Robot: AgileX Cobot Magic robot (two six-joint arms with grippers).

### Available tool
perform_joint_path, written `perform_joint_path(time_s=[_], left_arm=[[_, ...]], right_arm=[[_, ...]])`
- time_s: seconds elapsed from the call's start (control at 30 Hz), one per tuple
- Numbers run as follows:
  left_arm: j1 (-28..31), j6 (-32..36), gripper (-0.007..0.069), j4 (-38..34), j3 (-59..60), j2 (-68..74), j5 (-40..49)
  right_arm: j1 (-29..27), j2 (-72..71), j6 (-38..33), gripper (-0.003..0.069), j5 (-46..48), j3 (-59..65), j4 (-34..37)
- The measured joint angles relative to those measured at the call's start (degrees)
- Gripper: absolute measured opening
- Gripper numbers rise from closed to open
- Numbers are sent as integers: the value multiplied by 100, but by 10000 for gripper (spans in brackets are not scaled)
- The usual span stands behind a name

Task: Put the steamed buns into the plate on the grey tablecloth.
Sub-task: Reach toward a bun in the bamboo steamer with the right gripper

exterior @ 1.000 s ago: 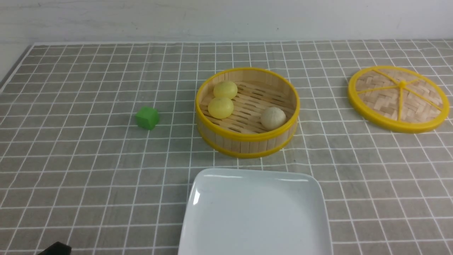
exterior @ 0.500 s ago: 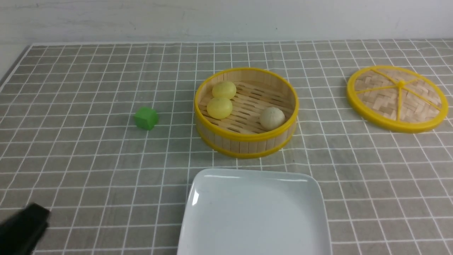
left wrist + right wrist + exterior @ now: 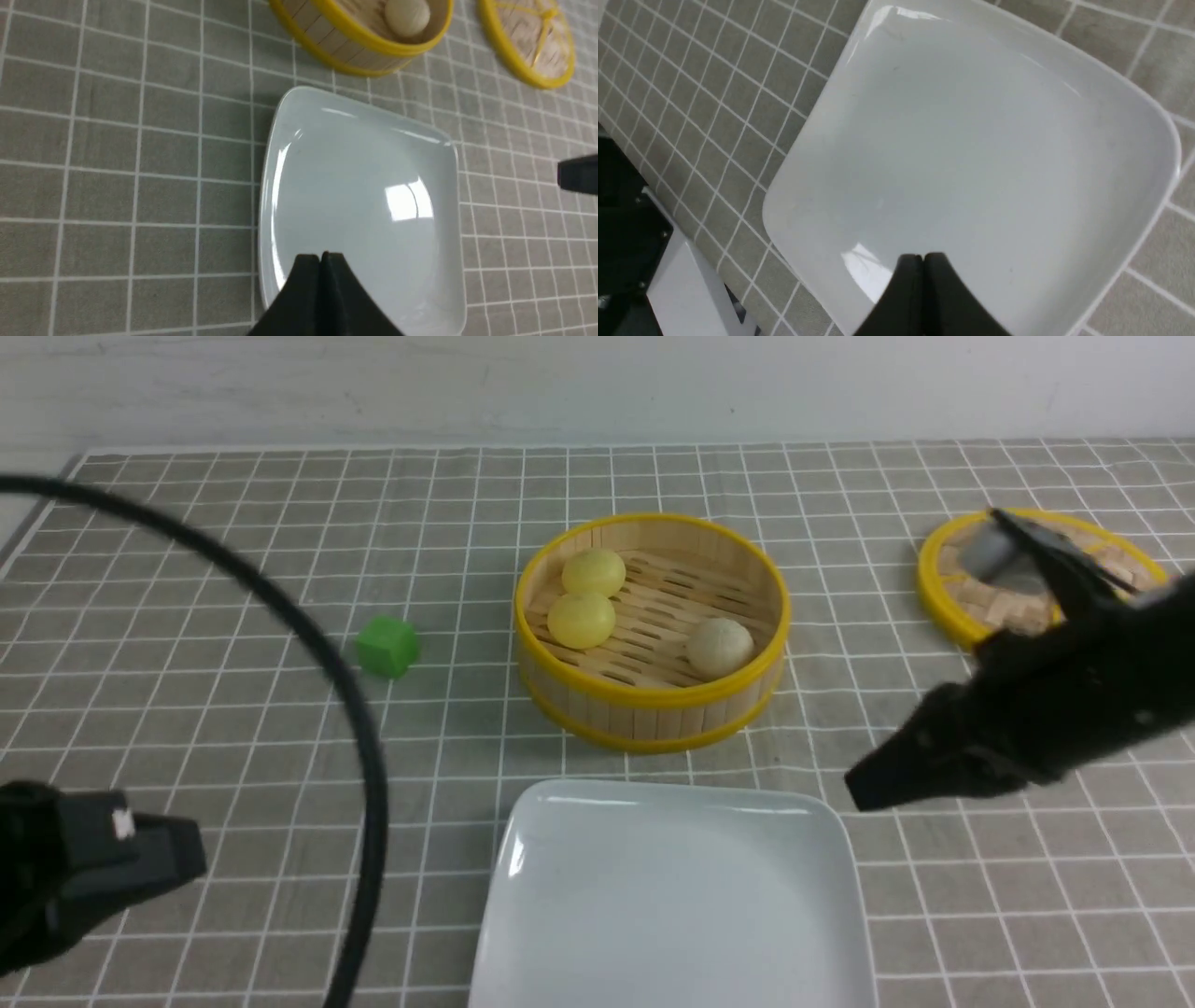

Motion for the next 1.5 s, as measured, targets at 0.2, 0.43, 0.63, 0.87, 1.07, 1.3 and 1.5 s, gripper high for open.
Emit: perform_joint_path(time_s=[0.2, 0.43, 0.63, 0.87, 1.07, 1.3, 1.5], left_arm=[[0, 6, 4, 45, -257, 974, 132], [0, 6, 20, 83, -263, 1296, 166], [0, 6, 32, 83, -276, 1303, 159], [0, 6, 41, 85, -276, 1303, 159], [0, 6, 43, 119, -276, 1303, 105], [0, 6, 54, 125, -276, 1303, 105], [0, 67, 61, 380, -276, 1303, 98]], right_arm=[[541, 1692, 1316, 29, 469, -2329, -1625], [837, 3089, 2404, 140, 838, -4525, -3193], [854, 3947, 2545, 310, 805, -5505, -3651], [854, 4324, 2547, 424, 297, -5581, -3727], [859, 4637, 2552, 394, -8, -5587, -3775], [859, 4615, 2546, 103, 112, -5649, -3820], [859, 4102, 2546, 22, 721, -5675, -3853]])
